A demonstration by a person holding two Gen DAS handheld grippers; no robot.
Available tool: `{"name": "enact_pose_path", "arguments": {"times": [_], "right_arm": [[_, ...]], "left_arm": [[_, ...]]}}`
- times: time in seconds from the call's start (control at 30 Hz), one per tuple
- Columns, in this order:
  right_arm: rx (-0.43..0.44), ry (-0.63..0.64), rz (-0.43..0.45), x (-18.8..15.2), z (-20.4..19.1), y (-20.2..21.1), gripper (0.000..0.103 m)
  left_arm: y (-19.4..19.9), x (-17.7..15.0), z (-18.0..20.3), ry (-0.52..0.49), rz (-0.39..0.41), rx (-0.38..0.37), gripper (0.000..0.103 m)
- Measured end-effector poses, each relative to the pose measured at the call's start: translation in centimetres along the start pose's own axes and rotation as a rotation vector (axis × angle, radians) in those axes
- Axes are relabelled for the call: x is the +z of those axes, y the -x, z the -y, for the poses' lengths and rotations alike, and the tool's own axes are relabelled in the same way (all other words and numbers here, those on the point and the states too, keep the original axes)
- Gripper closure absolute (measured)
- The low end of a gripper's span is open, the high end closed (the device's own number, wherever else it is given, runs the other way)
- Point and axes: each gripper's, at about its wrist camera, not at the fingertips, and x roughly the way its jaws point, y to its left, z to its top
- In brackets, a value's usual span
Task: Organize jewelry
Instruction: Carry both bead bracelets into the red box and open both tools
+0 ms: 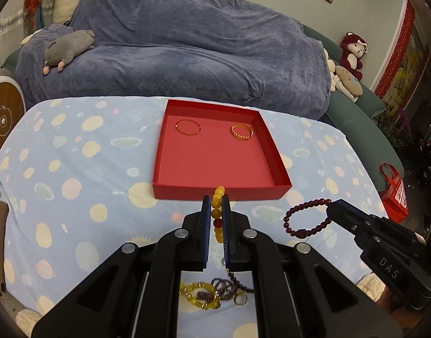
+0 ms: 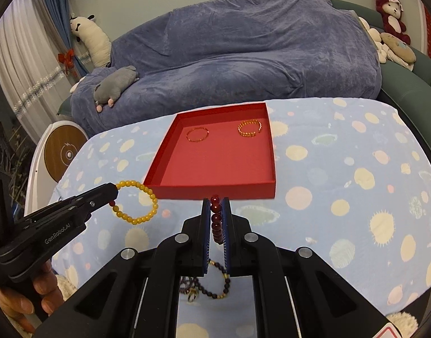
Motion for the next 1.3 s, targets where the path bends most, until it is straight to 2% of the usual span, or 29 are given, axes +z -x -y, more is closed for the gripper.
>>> {"name": "enact_pose_path", "arguments": {"times": [0.27, 0.53, 0.73, 0.93, 1.3], "right_arm": [[0.008, 0.004, 0.01, 6.1, 0.5, -5.1, 0.095], [-0.004, -0.041, -0.036, 9.9, 2.3, -12.1, 0.095], [0.016, -0.06, -0.093, 10.9, 2.4, -17.3, 0.095], [-0.007, 0.005, -0.147, 10.5, 1.7, -21.3, 0.095], [-0.132, 0.059, -0.175, 10.1, 3.8, -23.5, 0.095]], "left_arm": [[-4.7, 5.9, 0.4, -0.008, 0.012, -0.043, 0.096], [-11.5, 8.7, -1.5, 0.018, -0.028, -0.032, 0.096], [-16.3, 9.3, -2.3, 0.004, -0.074, -0.034, 0.096], [-20.0, 9.1, -3.6, 0.005, -0.119, -0.001, 0.096], [-22.8, 8.1, -5.1, -0.008, -0.179, 0.083, 0.096]]}}
